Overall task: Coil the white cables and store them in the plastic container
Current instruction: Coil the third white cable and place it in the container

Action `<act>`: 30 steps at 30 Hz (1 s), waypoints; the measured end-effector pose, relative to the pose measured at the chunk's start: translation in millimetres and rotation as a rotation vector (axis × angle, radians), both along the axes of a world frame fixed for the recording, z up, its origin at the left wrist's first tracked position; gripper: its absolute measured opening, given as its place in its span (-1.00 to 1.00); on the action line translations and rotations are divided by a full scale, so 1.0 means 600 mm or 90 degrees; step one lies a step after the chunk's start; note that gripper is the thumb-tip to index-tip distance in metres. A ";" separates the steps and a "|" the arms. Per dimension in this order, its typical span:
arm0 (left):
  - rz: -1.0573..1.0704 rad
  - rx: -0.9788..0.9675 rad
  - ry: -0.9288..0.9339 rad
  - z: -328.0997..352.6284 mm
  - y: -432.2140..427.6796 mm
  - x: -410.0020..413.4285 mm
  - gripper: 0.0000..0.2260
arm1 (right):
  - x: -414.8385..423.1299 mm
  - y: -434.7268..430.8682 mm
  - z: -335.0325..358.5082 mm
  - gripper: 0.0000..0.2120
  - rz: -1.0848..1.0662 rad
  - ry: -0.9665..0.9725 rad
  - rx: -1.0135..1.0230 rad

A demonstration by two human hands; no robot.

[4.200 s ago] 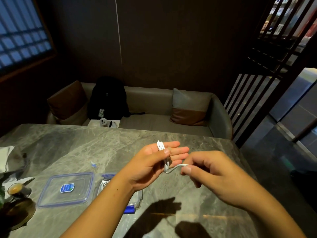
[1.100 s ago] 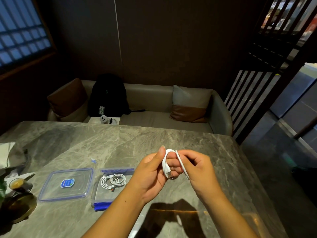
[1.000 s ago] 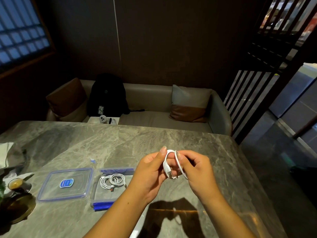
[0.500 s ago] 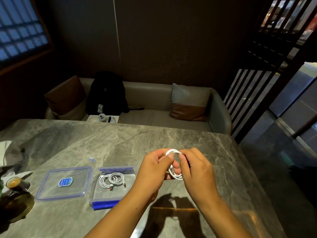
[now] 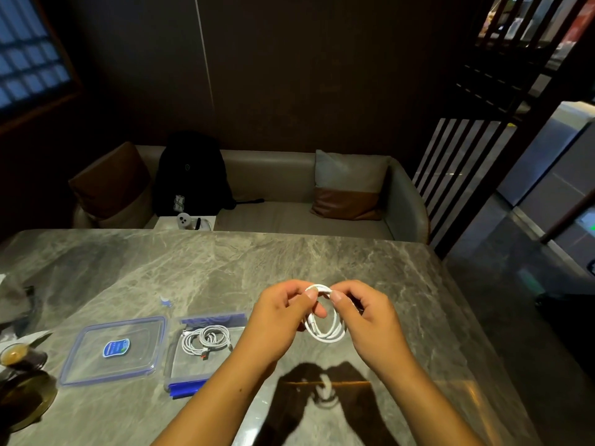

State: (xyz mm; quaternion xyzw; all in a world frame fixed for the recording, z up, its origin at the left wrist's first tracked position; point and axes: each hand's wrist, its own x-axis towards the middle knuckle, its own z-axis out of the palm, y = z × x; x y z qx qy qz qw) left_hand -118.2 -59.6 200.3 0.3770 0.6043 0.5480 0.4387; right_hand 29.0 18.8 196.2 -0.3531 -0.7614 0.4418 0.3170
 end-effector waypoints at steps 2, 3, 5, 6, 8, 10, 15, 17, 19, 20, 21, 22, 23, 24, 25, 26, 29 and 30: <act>-0.032 -0.026 -0.002 0.001 0.000 -0.013 -0.88 | 0.002 0.007 -0.005 -0.85 0.001 -0.025 0.042; -0.055 -0.038 -0.012 0.003 0.000 -0.019 -0.89 | 0.004 0.013 -0.005 -0.85 0.019 -0.056 0.068; -0.105 -0.059 -0.011 0.010 0.001 -0.029 -0.88 | 0.007 0.028 0.001 -0.84 0.066 -0.119 0.124; -0.125 -0.067 -0.003 0.012 0.001 -0.031 -0.85 | 0.005 0.032 0.006 -0.82 0.090 -0.146 0.151; -0.148 -0.085 0.026 0.016 0.003 -0.030 -0.85 | 0.000 0.041 0.013 -0.80 0.132 -0.196 0.187; -0.150 -0.100 0.058 0.016 0.004 -0.031 -0.91 | -0.003 0.049 0.017 -0.80 0.161 -0.217 0.201; -0.150 -0.124 0.049 0.009 0.008 -0.033 -0.82 | -0.005 0.057 0.014 -0.82 0.184 -0.199 0.187; -0.143 -0.119 0.022 0.007 0.008 -0.032 -0.81 | -0.006 0.059 0.010 -0.82 0.181 -0.188 0.175; -0.128 -0.103 -0.017 0.002 0.010 -0.032 -0.82 | -0.006 0.060 0.007 -0.86 0.169 -0.153 0.137; -0.119 -0.095 -0.033 0.000 0.010 -0.032 -0.83 | -0.006 0.059 0.005 -0.88 0.156 -0.124 0.105; -0.109 -0.091 -0.045 -0.002 0.010 -0.032 -0.83 | -0.006 0.058 0.004 -0.89 0.137 -0.090 0.066; -0.101 -0.089 -0.053 -0.004 0.011 -0.033 -0.84 | -0.006 0.058 0.002 -0.89 0.115 -0.056 0.030; -0.094 -0.088 -0.057 -0.005 0.011 -0.035 -0.85 | -0.006 0.059 0.000 -0.90 0.092 -0.024 0.003; -0.088 -0.086 -0.059 -0.006 0.011 -0.036 -0.85 | -0.005 0.059 -0.002 -0.91 0.072 0.003 -0.012; -0.084 -0.084 -0.061 -0.006 0.011 -0.037 -0.85 | -0.004 0.059 -0.004 -0.91 0.055 0.025 -0.025; -0.081 -0.082 -0.062 -0.006 0.011 -0.039 -0.85 | -0.003 0.059 -0.004 -0.93 0.039 0.047 -0.045; -0.079 -0.077 -0.066 -0.006 0.010 -0.043 -0.85 | -0.005 0.056 -0.005 -0.95 0.014 0.084 -0.091; -0.078 -0.073 -0.064 -0.007 0.010 -0.043 -0.85 | -0.008 0.057 -0.007 -0.95 0.010 0.074 -0.081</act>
